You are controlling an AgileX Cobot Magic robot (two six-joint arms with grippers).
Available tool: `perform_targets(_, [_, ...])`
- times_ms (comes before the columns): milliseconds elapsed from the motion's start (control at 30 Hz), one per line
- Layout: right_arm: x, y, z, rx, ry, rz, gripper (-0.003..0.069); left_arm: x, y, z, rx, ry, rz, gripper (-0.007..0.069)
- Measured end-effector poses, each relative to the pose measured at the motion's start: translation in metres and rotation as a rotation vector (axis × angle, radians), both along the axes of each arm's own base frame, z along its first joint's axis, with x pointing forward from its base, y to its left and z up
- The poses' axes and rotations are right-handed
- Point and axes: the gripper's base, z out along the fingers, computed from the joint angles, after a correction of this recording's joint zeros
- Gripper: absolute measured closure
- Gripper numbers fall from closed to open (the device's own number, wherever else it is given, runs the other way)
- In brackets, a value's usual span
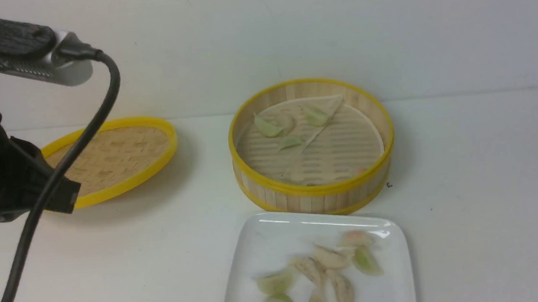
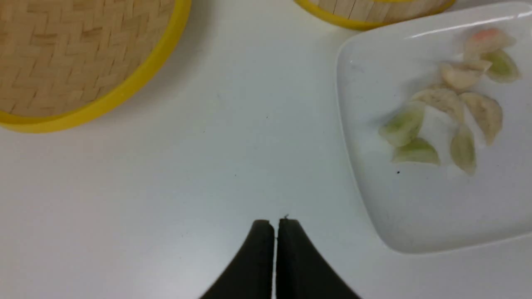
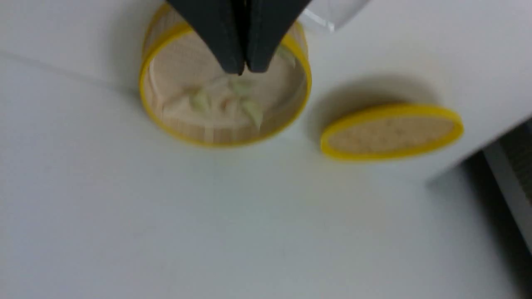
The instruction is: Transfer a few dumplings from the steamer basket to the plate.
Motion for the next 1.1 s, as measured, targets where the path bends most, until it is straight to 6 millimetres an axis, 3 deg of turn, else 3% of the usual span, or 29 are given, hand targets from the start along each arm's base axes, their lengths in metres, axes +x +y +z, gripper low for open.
perform_targets(133, [-0.038, -0.024, -0.043, 0.111, -0.186, -0.051, 0.0673, 0.003, -0.004, 0.003, -0.056, -0.040, -0.008, 0.0631])
perform_targets(267, [-0.038, -0.027, -0.062, 0.155, -0.182, -0.084, 0.0673, 0.004, -0.008, 0.006, -0.098, -0.100, -0.045, 0.0631])
perform_targets(433, [-0.036, -0.028, -0.064, 0.176, -0.171, -0.097, 0.0673, -0.012, -0.006, 0.003, -0.140, -0.174, -0.073, 0.0631])
perform_targets(600, [-0.036, -0.029, -0.064, 0.175, -0.176, -0.103, 0.0673, -0.050, 0.005, -0.010, -0.226, -0.342, -0.060, 0.0631])
perform_targets(633, [-0.036, -0.029, -0.064, 0.175, -0.176, -0.104, 0.0673, -0.066, 0.011, -0.015, -0.263, -0.411, -0.051, 0.0631])
perform_targets(800, [-0.036, -0.029, -0.064, 0.173, -0.177, -0.105, 0.0673, -0.105, 0.024, -0.043, -0.365, -0.591, -0.017, 0.0631])
perform_targets(1100, [-0.036, -0.029, -0.064, 0.173, -0.177, -0.105, 0.0673, -0.137, 0.034, -0.079, -0.437, -0.661, -0.013, 0.0631])
